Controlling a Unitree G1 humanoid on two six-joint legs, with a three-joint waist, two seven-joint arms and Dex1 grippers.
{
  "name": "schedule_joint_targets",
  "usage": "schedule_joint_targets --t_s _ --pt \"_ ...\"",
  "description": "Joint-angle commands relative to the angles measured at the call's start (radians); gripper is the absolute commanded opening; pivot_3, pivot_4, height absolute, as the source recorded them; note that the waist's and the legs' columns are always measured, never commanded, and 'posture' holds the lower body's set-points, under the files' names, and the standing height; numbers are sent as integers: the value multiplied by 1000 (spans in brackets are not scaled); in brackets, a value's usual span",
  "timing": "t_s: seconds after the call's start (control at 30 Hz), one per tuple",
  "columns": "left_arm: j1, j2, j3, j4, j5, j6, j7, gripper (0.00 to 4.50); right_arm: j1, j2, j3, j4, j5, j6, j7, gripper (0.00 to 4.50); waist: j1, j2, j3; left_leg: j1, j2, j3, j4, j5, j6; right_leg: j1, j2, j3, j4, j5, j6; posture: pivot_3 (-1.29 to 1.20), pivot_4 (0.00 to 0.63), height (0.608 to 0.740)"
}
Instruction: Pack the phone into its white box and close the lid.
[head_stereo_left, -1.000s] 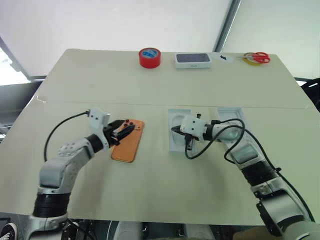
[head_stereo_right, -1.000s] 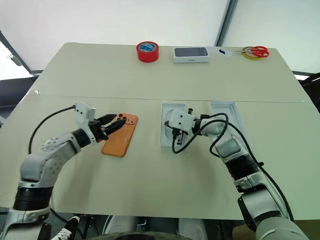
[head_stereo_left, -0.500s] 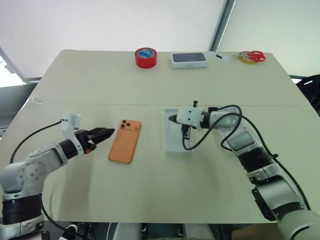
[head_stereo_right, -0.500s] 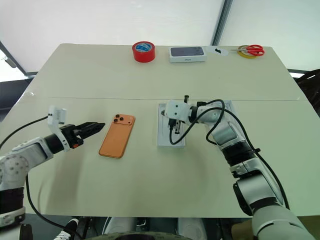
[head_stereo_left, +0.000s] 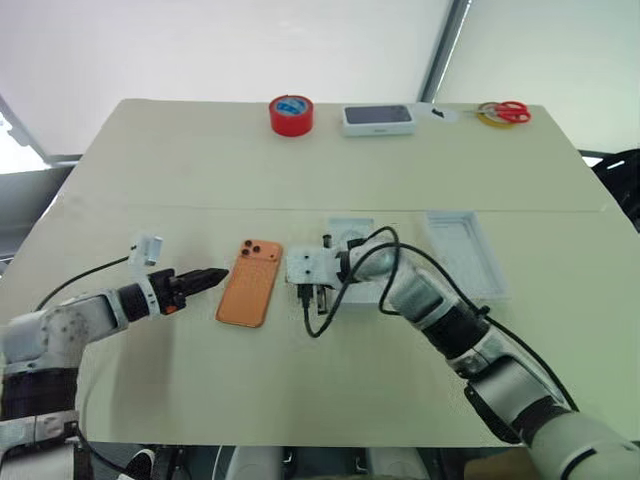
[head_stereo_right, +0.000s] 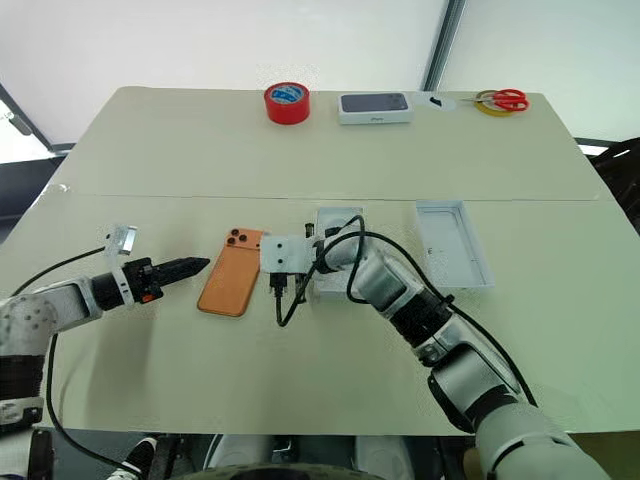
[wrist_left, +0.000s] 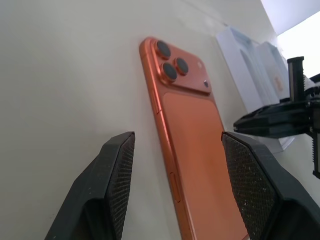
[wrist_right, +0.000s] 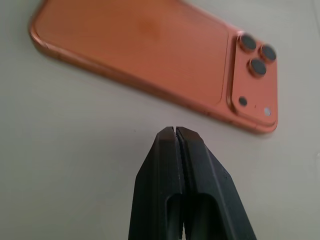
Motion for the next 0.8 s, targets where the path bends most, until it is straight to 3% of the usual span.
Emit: schedule_joint_targets --t_s 0.03,0.4,0.8 --pt "-2 -11 -34 7 21 -12 -32 2908 -34 26 40 18 -50 -27 -13 58 -1 0 0 0 0 0 0 0 0 0 0 0 0 0 0 0 150 730" --pt "-14 -141 -119 -16 28 45 -22 2908 -16 63 44 36 -67 -16 -6 58 10 1 -5 3 -1 0 0 0 0 4 -1 0 0 0 0 0 150 730" --pt "-92 -160 -145 -112 27 181 43 2908 -9 61 21 59 -79 -24 -18 58 12 1 -7 4 -4 -2 0 -1 1 5 -4 -1 0 0 0 0 150 730"
